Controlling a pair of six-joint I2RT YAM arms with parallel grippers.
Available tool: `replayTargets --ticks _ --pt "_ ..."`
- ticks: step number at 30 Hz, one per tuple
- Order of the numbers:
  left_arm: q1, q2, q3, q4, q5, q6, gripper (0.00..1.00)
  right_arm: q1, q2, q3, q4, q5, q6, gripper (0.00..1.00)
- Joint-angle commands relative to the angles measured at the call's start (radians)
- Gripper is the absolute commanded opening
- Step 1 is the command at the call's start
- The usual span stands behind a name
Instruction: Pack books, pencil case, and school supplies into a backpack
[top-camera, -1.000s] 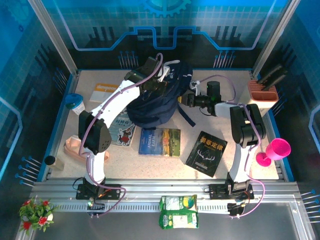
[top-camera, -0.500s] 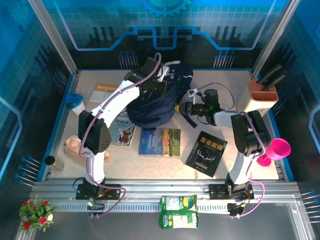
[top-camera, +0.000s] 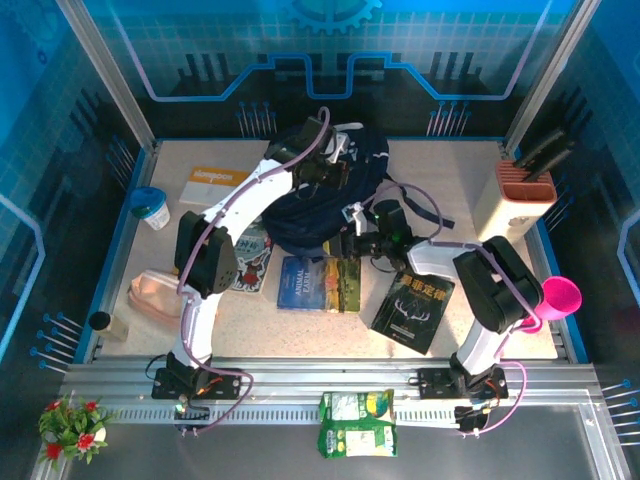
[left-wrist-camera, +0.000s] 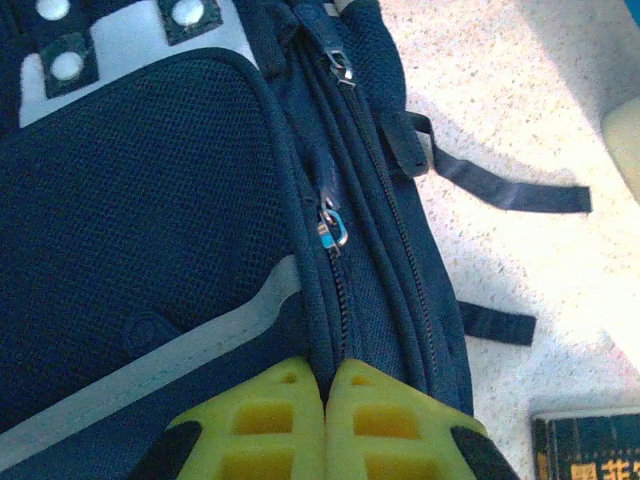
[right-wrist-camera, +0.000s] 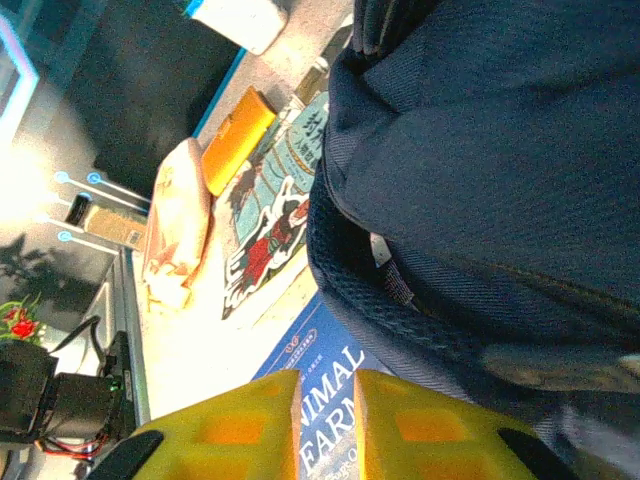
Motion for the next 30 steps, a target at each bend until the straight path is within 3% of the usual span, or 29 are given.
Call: replayTargets --ticks 1,8,15,25,28,30 --pt "0.0 -0.014 0.068 0.099 0.043 -0.026 0.0 -0.036 -0.121 -0.059 -0.002 0.115 0.03 0.31" --pt "0.0 -0.035 0.042 0.09 0.043 -0.013 0.0 -0.189 -0.339 -0.167 -0.054 0.22 0.239 0.55" --pt "-0.005 -0.062 0.016 0.104 0.08 -0.01 0.0 -0.231 -0.212 0.025 -0.255 0.178 0.436 0.6" --pt "-0.01 -0.062 0.01 0.089 0.09 -0.008 0.0 -0.174 -0.025 0.239 -0.277 0.127 0.47 0.52" --pt "-0.011 -0.071 0.007 0.081 0.09 -0.012 0.0 -0.159 0.017 0.286 -0.301 0.11 0.467 0.45" --pt "-0.011 -0.094 -0.011 0.077 0.084 -0.017 0.0 -0.153 0.041 0.306 -0.299 0.09 0.468 0.35"
